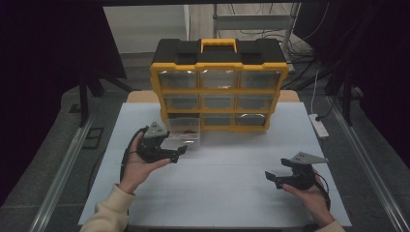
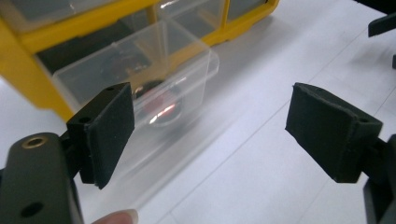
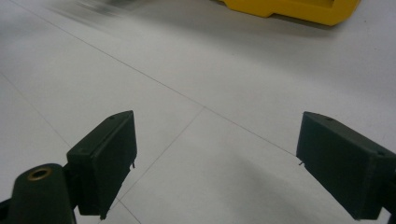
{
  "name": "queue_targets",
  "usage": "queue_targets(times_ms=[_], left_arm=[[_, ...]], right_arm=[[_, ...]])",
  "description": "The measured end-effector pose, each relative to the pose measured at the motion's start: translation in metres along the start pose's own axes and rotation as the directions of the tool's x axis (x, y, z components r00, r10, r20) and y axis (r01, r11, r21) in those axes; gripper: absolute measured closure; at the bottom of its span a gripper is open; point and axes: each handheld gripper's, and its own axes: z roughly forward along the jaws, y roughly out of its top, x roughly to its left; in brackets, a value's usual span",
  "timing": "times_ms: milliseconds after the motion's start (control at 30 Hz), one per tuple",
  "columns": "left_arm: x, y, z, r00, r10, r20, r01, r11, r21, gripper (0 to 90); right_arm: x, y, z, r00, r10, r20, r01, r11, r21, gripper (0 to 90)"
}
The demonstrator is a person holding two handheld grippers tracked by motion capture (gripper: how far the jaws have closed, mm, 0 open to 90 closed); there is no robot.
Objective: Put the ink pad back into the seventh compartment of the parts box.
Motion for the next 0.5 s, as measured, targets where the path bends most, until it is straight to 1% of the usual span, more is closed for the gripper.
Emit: queue_targets(times_ms=[233,333,400,500], left_arm=[[-0.002,-0.035,-0.009,0.9993,-0.027,-0.028,0.027,0.9996,0.005,16.4],[-0.002,-0.051,-0.01,0.9981,-0.046,-0.04,0.047,0.9988,0.017,16.4],[-0.001,-0.061,-0.011,0.9974,-0.053,-0.049,0.054,0.9982,0.026,16.3],[0.002,-0.072,-0.012,0.9961,-0.055,-0.068,0.058,0.9975,0.041,16.3]], right_arm=[[0.001,0.0,-0.001,1.0,-0.007,-0.001,0.007,0.9999,-0.008,12.5],[0.001,0.0,-0.001,1.0,-0.009,0.001,0.009,0.9999,-0.006,12.5],[0.001,0.0,-0.001,0.9999,-0.01,0.002,0.01,0.9999,-0.005,12.5],[0.002,0.0,0.0,0.9999,-0.012,0.001,0.012,0.9999,-0.002,12.5]])
